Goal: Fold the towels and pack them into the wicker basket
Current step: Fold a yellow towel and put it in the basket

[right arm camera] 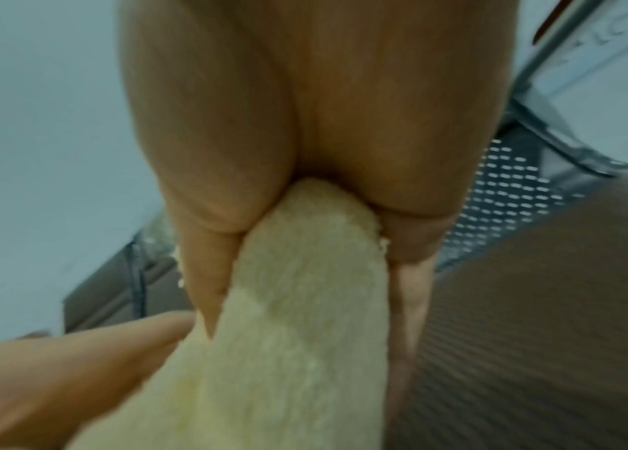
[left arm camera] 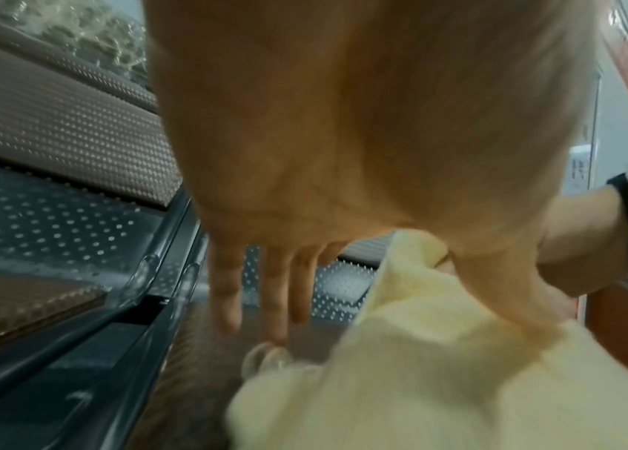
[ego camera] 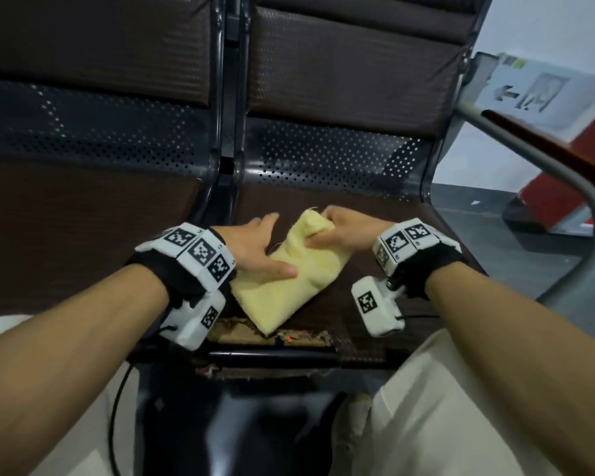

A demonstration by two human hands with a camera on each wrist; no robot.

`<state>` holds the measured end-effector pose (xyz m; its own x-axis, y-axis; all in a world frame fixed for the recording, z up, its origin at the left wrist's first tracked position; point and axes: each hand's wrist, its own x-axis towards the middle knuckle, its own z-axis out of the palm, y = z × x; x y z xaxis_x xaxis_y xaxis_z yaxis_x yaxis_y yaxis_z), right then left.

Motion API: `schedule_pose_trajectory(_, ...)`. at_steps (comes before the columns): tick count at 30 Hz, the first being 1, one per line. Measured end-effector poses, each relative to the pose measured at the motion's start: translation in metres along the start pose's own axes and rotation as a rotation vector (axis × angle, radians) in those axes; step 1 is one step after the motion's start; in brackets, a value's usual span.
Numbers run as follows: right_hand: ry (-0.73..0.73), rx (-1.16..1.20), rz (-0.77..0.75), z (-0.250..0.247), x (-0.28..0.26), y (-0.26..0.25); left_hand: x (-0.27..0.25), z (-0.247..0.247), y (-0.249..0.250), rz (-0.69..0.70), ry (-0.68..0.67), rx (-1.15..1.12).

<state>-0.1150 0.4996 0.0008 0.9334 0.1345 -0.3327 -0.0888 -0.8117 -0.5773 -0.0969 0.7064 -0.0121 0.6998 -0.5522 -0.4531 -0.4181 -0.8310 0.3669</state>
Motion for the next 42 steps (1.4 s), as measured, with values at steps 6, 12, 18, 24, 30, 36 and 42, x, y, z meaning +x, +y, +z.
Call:
schedule_pose_trajectory(6,0.22,0.28,-0.337,-0.034,-0.048,-0.043,-0.024,-0.018,0.035,0.348,0.333,-0.597)
schedule_pose_trajectory(12,0.433,0.244,-0.349,-0.088,-0.124,-0.042,-0.054,-0.037,0.075,0.265,0.246,-0.575)
schedule_pose_trajectory(18,0.712,0.297,-0.302,-0.113,-0.222,-0.002,-0.089,-0.064,0.157,0.383,0.341,-0.297)
schedule_pose_trajectory(24,0.914,0.404,-0.087,-0.094,-0.32,0.091,-0.085,-0.026,0.274,0.491,0.227,0.023)
schedule_pose_trajectory(30,0.953,0.525,0.304,-0.036,-0.404,0.215,-0.041,0.079,0.365,0.574,-0.079,0.218)
schedule_pose_trajectory(36,0.786,0.63,0.522,0.041,-0.471,0.292,-0.01,0.205,0.402,0.601,-0.333,0.232)
schedule_pose_trajectory(42,0.453,0.451,0.737,0.101,-0.514,0.323,-0.016,0.321,0.397,0.61,-0.64,0.288)
